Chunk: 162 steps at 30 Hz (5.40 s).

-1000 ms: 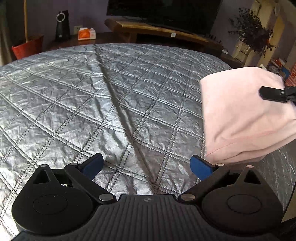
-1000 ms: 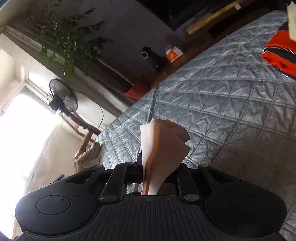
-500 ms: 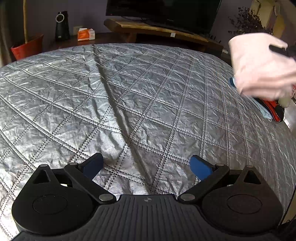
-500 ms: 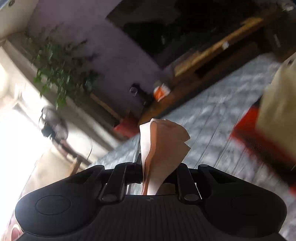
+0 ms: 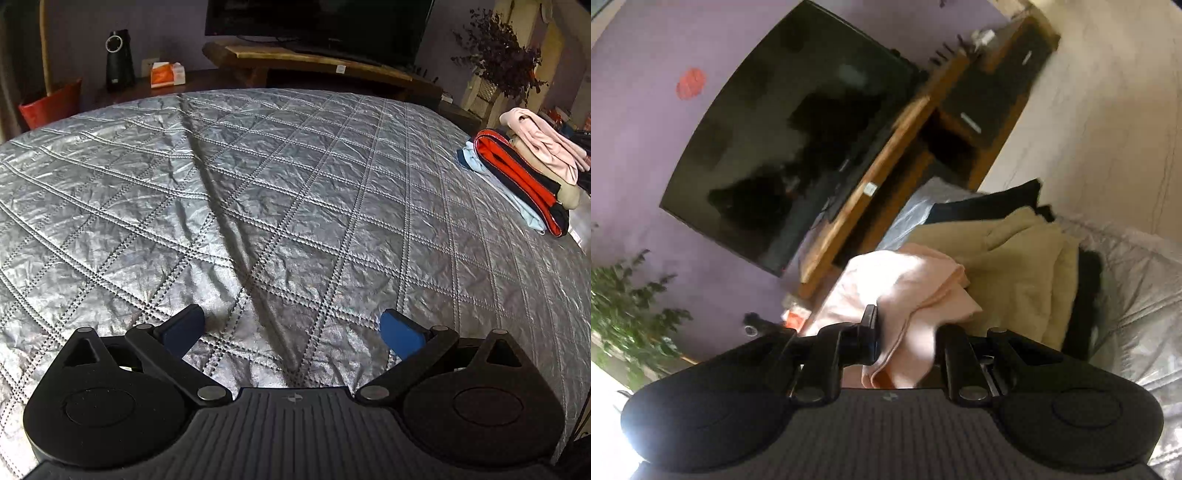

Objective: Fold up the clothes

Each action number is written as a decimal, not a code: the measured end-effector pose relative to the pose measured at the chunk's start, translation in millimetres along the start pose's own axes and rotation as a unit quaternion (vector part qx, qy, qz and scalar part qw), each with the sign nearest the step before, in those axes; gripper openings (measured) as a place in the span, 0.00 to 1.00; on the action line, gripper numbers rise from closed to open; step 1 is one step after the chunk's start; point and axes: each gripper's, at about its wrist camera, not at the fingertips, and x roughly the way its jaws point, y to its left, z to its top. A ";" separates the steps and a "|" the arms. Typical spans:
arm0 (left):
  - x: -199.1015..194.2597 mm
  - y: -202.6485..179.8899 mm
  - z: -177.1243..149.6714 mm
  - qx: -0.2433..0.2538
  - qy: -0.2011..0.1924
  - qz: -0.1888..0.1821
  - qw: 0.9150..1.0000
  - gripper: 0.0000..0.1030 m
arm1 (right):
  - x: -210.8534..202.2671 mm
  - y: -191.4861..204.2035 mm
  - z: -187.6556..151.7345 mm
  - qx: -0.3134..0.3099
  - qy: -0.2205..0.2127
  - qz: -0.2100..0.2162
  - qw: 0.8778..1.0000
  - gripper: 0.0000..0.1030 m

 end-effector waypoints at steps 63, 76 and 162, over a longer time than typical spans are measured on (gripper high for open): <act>-277.2 -209.0 -5.9 0.058 -0.105 0.044 0.992 1.00 | -311.1 172.9 -164.0 -0.228 0.025 -0.221 0.948 1.00; -330.0 -243.0 -15.0 0.053 -0.096 0.104 0.989 1.00 | -344.9 214.3 -184.2 -0.277 0.037 -0.192 0.941 1.00; -292.6 -165.7 -37.4 -0.019 -0.034 0.122 0.992 1.00 | -300.3 222.7 -242.8 -0.307 0.121 -0.187 0.925 1.00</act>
